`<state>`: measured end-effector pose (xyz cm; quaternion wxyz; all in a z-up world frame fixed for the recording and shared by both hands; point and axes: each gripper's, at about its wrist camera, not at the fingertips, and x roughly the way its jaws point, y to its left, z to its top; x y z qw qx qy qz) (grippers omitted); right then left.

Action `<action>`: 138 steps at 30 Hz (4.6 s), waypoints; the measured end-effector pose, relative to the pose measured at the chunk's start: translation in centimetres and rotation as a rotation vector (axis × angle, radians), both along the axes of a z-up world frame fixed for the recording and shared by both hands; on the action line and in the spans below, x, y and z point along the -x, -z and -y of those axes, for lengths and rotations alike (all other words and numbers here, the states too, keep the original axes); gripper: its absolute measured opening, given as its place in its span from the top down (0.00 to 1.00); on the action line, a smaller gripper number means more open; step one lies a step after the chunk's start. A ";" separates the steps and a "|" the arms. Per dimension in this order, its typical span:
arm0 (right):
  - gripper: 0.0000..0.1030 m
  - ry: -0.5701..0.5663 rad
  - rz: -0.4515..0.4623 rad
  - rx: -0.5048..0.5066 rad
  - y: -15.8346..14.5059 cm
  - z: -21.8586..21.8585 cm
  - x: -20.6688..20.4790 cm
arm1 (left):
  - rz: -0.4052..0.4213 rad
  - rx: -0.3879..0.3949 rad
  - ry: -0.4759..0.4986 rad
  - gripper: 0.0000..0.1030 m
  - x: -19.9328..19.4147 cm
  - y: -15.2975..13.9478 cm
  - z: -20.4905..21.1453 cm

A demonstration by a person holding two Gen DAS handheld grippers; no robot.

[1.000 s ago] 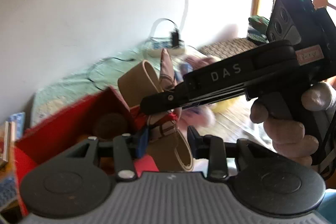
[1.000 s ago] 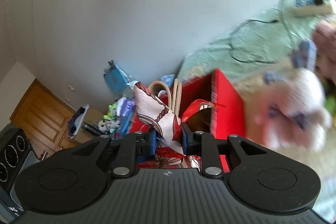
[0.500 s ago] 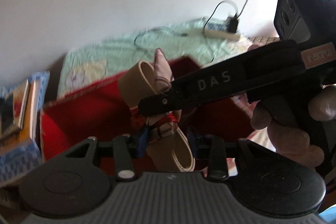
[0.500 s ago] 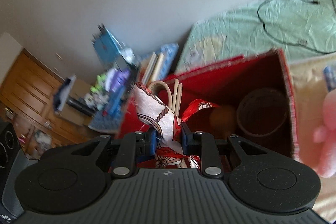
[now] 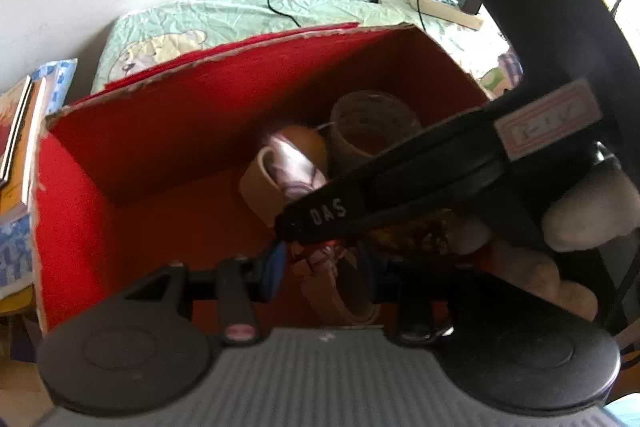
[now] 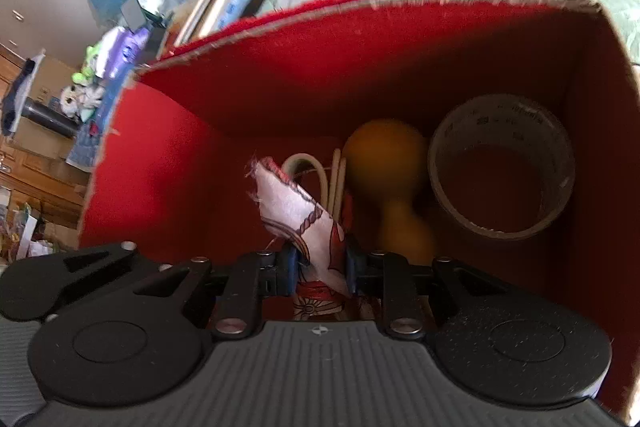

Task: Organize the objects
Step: 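Lower the shoe into the box and open the right tool, then move the right tool out of the box toward the red gift box, then grasp the small red gift box with the right tool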

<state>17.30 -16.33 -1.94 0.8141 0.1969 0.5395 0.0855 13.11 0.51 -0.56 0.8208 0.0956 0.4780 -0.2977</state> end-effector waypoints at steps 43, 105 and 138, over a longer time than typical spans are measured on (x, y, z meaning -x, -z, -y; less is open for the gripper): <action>0.63 0.166 0.070 0.029 -2.2 2.4 3.3 | 0.017 -0.128 -0.139 0.21 -1.2 0.1 -0.5; 0.54 0.049 0.269 -0.210 -3.1 1.3 17.9 | 0.115 -0.314 -0.567 0.14 13.5 -3.5 -0.3; 0.54 -0.039 -0.099 -0.371 2.1 -4.7 14.7 | -0.090 -0.139 -0.582 0.10 13.9 2.9 -13.0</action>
